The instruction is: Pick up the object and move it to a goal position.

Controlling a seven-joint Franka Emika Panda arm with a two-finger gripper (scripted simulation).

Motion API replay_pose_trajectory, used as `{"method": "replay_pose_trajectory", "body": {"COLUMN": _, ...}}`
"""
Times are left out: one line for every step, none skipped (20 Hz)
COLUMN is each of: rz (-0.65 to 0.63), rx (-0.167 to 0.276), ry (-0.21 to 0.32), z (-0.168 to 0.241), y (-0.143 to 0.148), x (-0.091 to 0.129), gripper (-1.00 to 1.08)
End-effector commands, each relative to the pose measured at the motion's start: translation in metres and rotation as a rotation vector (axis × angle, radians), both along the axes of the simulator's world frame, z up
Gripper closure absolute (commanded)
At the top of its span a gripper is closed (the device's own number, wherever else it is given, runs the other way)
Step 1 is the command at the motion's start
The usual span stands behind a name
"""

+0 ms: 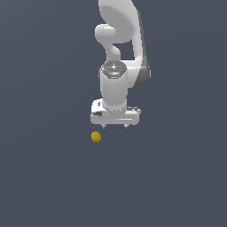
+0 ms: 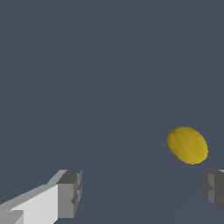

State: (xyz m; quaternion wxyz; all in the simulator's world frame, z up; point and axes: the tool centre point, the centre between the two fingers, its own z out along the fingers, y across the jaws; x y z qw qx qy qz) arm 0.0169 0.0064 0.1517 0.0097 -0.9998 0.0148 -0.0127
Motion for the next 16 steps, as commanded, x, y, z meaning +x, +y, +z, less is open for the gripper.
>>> {"method": "replay_pose_trajectory", "body": {"rz": -0.037, "rx": -0.002, "ry": 0.007, "z": -0.017, "y": -0.024, "x": 0.0, "gripper": -0.92}}
{"method": "replay_pose_trajectory", "body": {"rz": -0.055, "rx": -0.004, "ry": 0.01, "z": -0.025, "y": -0.035, "x": 0.0, "gripper": -0.92}}
{"method": "replay_pose_trajectory", "body": {"rz": -0.071, "rx": -0.005, "ry": 0.013, "z": -0.033, "y": -0.046, "x": -0.001, "gripper": -0.92}}
{"method": "replay_pose_trajectory", "body": {"rz": -0.086, "rx": -0.007, "ry": 0.015, "z": -0.04, "y": -0.056, "x": -0.001, "gripper": -0.92}}
{"method": "replay_pose_trajectory", "body": {"rz": -0.1, "rx": -0.008, "ry": 0.017, "z": -0.046, "y": -0.065, "x": -0.002, "gripper": -0.92}}
{"method": "replay_pose_trajectory", "body": {"rz": -0.112, "rx": -0.01, "ry": 0.019, "z": -0.052, "y": -0.073, "x": -0.003, "gripper": -0.92}}
{"method": "replay_pose_trajectory", "body": {"rz": -0.122, "rx": -0.011, "ry": 0.021, "z": -0.057, "y": -0.08, "x": -0.004, "gripper": -0.92}}
{"method": "replay_pose_trajectory", "body": {"rz": -0.132, "rx": -0.013, "ry": 0.023, "z": -0.061, "y": -0.086, "x": -0.005, "gripper": -0.92}}
{"method": "replay_pose_trajectory", "body": {"rz": -0.139, "rx": -0.014, "ry": 0.024, "z": -0.065, "y": -0.091, "x": -0.006, "gripper": -0.92}}
{"method": "replay_pose_trajectory", "body": {"rz": -0.146, "rx": -0.015, "ry": 0.025, "z": -0.068, "y": -0.095, "x": -0.007, "gripper": -0.92}}
{"method": "replay_pose_trajectory", "body": {"rz": -0.151, "rx": -0.016, "ry": 0.026, "z": -0.07, "y": -0.099, "x": -0.007, "gripper": -0.92}}
{"method": "replay_pose_trajectory", "body": {"rz": -0.154, "rx": -0.016, "ry": 0.027, "z": -0.072, "y": -0.101, "x": -0.008, "gripper": -0.92}}
{"method": "replay_pose_trajectory", "body": {"rz": -0.156, "rx": -0.017, "ry": 0.027, "z": -0.073, "y": -0.102, "x": -0.008, "gripper": -0.92}}
{"method": "replay_pose_trajectory", "body": {"rz": -0.157, "rx": -0.017, "ry": 0.027, "z": -0.073, "y": -0.103, "x": -0.008, "gripper": -0.92}}
{"method": "replay_pose_trajectory", "body": {"rz": -0.155, "rx": -0.017, "ry": 0.028, "z": -0.072, "y": -0.101, "x": -0.008, "gripper": -0.92}}
{"method": "replay_pose_trajectory", "body": {"rz": -0.155, "rx": -0.017, "ry": 0.028, "z": -0.072, "y": -0.101, "x": -0.008, "gripper": -0.92}}
